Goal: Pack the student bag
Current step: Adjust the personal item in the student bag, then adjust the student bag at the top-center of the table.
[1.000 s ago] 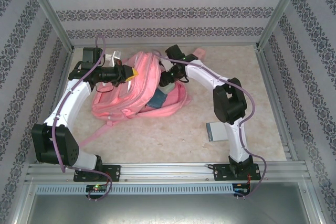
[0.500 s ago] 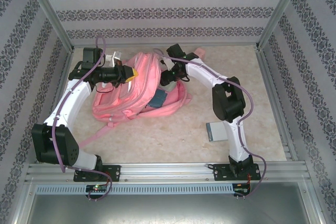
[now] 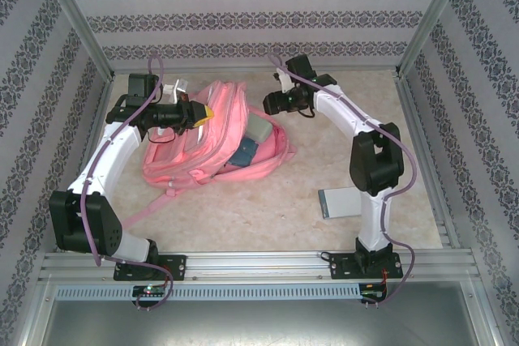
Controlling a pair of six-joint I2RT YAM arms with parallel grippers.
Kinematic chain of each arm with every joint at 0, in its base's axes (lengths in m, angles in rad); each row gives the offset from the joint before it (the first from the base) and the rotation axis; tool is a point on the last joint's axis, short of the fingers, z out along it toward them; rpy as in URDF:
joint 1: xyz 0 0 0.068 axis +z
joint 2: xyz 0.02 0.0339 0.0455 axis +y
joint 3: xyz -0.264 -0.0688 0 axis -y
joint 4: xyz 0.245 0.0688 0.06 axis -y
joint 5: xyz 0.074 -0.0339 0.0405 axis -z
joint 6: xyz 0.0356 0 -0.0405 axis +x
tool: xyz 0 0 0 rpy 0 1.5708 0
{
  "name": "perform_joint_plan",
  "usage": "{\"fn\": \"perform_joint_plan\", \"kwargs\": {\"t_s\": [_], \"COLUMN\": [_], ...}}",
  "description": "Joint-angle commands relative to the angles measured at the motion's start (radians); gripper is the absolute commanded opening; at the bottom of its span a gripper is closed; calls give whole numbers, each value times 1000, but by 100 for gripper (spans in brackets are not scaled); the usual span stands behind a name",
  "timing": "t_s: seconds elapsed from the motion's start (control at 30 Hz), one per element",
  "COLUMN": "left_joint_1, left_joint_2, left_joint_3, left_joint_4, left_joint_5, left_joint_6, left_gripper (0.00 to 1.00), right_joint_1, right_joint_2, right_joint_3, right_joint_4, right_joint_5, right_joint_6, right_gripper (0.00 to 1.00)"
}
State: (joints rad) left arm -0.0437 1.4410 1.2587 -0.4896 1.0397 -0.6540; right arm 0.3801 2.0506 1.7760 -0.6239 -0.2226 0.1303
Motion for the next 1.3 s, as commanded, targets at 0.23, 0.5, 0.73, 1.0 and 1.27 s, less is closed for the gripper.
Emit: {"fn": "perform_joint_plan", "kwargs": {"t_s": [0.23,0.5,0.73,1.0,1.27], "left_joint_1": [4,4,4,4,4], "left_joint_2": [-40,-46,-46,-45,-59], "left_joint_3": [43,31,31,34,39], "left_joint_4": [106,109,110,135,135], "left_joint_5": [120,118,124,129,133], "left_joint_6": [28,24,31,30,36], "left_gripper": [0,0,0,0,0], "right_joint_1": [67,116,50,-13,11], "right_joint_2": [180,177,59,0,87], "right_joint_3": [67,38,13,-11,-34], "right_joint_4": [-93,-79,-32,-40,-81], "right_joint_5": [44,95,116,61,-27], "right_joint_6": [-1,1,38,31,-24], "right_gripper": [71,72,74,70,59]}}
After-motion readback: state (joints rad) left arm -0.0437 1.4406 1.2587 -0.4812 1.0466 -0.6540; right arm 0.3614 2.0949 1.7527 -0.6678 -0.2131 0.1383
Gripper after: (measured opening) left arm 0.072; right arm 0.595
